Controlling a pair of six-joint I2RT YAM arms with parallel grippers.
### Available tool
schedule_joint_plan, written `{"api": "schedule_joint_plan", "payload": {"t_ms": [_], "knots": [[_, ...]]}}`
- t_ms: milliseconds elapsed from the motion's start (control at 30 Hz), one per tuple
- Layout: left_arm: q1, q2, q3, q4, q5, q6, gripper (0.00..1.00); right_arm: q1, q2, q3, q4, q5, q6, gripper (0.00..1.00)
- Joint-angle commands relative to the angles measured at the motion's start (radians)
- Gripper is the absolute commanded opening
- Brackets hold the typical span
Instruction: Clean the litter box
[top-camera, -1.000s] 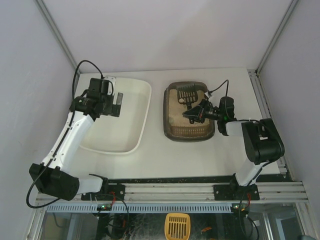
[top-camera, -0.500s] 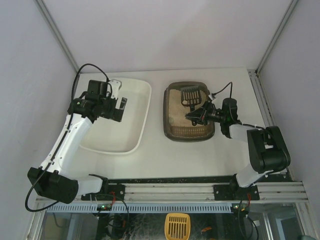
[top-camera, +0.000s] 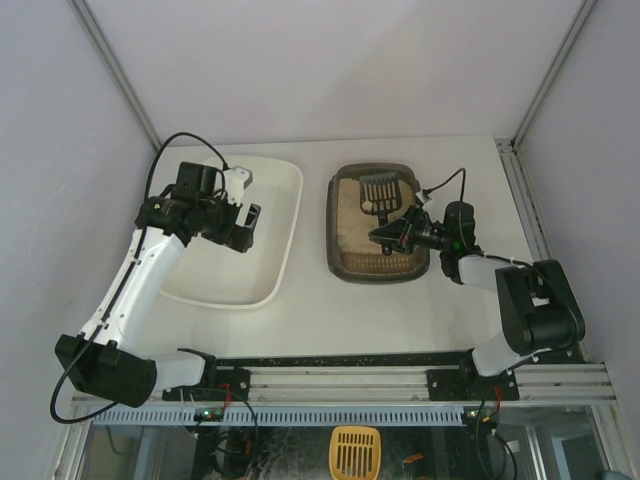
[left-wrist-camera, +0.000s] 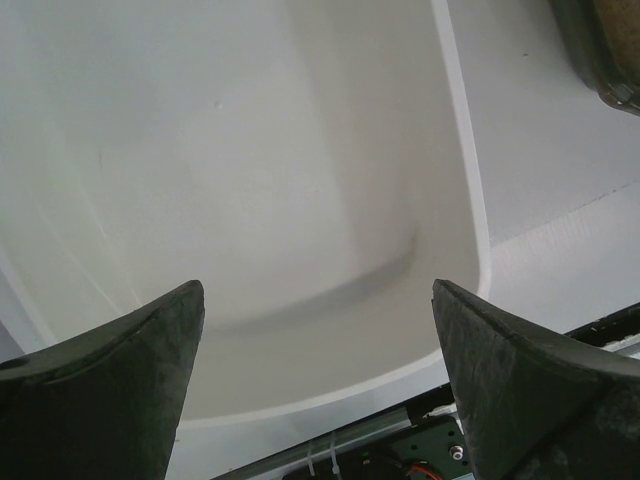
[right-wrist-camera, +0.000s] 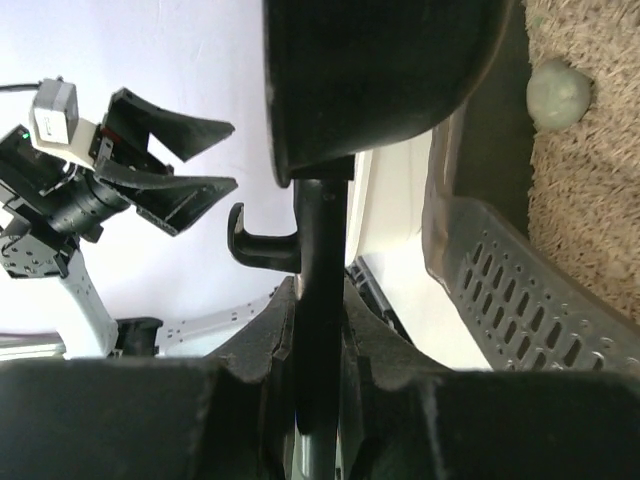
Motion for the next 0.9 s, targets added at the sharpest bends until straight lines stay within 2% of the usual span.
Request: {"api": "schedule_joint_plan", "payload": {"t_ms": [0, 67, 167, 200, 233, 300, 433, 533, 633, 733, 767, 833, 867], "knots": [[0.002, -0.018, 0.012, 0.007, 0.025, 0.022, 0.99, -0.042, -0.036, -0.003, 0.055, 0.002, -0.013, 0.0], [0.001, -0.01, 0.017, 0.004, 0.02, 0.021, 0.99, -0.002, -0.048, 0.031, -0.025, -0.022, -0.066, 0.0], [0.001, -0.009, 0.019, 0.006, 0.015, 0.021, 0.99, -0.107, -0.076, -0.065, 0.102, 0.008, -0.012, 0.0], [0.002, -0.012, 0.017, 0.008, 0.016, 0.023, 0.99, -0.1, -0.08, -0.063, 0.123, 0.002, -0.01, 0.0], [0.002, -0.012, 0.016, 0.009, 0.012, 0.023, 0.99, -0.067, -0.095, -0.036, 0.066, -0.011, -0.058, 0.0], [0.002, -0.01, 0.017, 0.01, -0.008, 0.019, 0.98, -0.006, -0.156, 0.042, -0.185, -0.006, -0.276, 0.0], [0.002, -0.01, 0.014, 0.018, -0.02, 0.016, 0.98, -0.062, -0.253, 0.081, -0.366, 0.022, -0.462, 0.0], [0.002, -0.009, 0.016, 0.02, -0.039, 0.012, 0.98, -0.029, -0.262, 0.149, -0.558, 0.037, -0.614, 0.0], [0.002, -0.014, 0.01, 0.026, -0.049, 0.012, 0.98, -0.041, -0.286, 0.081, -0.497, 0.105, -0.575, 0.0], [0.002, -0.015, 0.008, 0.03, -0.056, 0.012, 0.98, 0.036, -0.265, 0.134, -0.6, 0.094, -0.666, 0.0], [0.002, -0.016, 0.007, 0.029, -0.06, 0.012, 0.98, 0.022, -0.276, 0.109, -0.546, 0.086, -0.635, 0.0], [0.001, -0.02, 0.006, 0.03, -0.061, 0.012, 0.98, -0.081, -0.273, 0.011, -0.339, 0.057, -0.443, 0.0], [0.001, -0.022, 0.003, 0.031, -0.059, 0.012, 0.98, -0.12, -0.246, -0.009, -0.291, 0.045, -0.409, 0.0]]}}
